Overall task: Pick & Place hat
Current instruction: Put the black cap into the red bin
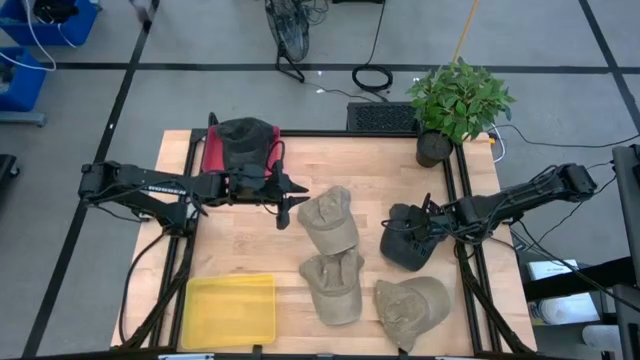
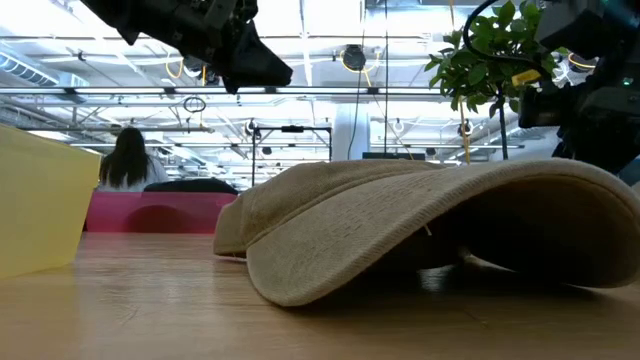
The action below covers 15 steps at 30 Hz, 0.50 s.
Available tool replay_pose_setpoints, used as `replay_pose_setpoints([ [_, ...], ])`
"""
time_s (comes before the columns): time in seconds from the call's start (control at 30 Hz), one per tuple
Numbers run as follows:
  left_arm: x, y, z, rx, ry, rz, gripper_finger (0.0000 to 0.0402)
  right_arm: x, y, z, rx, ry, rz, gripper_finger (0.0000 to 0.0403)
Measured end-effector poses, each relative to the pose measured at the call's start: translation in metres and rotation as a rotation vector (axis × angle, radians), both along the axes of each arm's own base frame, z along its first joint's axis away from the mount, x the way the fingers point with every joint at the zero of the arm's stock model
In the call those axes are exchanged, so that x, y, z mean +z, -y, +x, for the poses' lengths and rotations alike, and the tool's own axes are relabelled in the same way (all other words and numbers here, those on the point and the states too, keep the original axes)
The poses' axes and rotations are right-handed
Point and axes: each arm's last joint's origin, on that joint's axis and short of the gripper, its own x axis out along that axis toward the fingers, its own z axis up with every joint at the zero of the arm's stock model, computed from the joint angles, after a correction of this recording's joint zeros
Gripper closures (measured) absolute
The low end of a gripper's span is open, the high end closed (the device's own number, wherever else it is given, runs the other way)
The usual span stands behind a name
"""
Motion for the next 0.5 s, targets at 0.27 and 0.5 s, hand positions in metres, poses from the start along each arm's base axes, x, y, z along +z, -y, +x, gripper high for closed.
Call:
replay_pose_setpoints([
  [0.27,0.001,0.000,0.000,-0.002,0.014,0.002,0.0302,0.000,0.000,0.000,0.043,0.003,-0.026,0.0394],
  [0.5,0.008,0.007,0.003,-0.114,0.084,0.054,0.0302,0.021,0.004,0.015,0.089,0.139,-0.100,0.0400],
])
